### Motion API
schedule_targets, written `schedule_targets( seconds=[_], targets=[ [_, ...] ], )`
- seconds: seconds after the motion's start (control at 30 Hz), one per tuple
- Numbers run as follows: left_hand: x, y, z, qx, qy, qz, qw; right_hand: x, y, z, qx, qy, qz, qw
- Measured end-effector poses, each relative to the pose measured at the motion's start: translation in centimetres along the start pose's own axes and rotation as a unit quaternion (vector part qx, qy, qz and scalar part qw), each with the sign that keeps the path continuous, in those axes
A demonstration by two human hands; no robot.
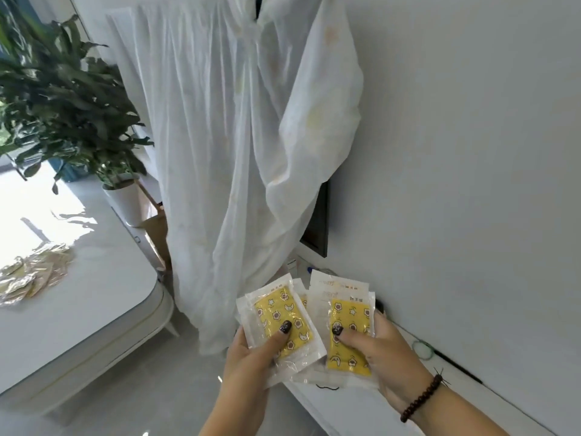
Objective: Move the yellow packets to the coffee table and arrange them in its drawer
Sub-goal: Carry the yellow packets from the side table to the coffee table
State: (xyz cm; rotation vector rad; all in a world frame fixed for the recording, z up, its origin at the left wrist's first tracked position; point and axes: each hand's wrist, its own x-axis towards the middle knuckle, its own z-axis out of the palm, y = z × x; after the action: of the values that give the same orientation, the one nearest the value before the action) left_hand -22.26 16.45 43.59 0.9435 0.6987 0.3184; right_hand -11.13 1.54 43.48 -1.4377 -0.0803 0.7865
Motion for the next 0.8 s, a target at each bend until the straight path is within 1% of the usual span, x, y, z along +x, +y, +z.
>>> schedule_targets(
  seconds=[0.13,0.27,0.5,0.67,0.8],
  targets=[
    [-1.5,2.7,-7.6,0.019,0.021,0.021,0.999,-0.4,1.7,8.7,-0.097,-0.035,-0.039,0.994],
    [-3.1,4.9,-15.3,0.041,0.034,0.028,0.998,-1.0,4.3,17.2,-0.143,-0.060,-0.041,0.987],
    [-6.4,8.0,-26.5,0.034,0.093,0.050,0.994,-2.5,7.8,29.2,-0.119,-0.113,0.002,0.986],
    [-7.9,9.6,-32.0,0.019,0.141,0.068,0.987,-2.2,9.3,35.5,-0.157,-0.180,0.010,0.971],
    [-7.8,10.6,-35.6,0.003,0.205,0.074,0.976,-1.0,10.3,39.9,-0.173,-0.221,0.028,0.959]
  ],
)
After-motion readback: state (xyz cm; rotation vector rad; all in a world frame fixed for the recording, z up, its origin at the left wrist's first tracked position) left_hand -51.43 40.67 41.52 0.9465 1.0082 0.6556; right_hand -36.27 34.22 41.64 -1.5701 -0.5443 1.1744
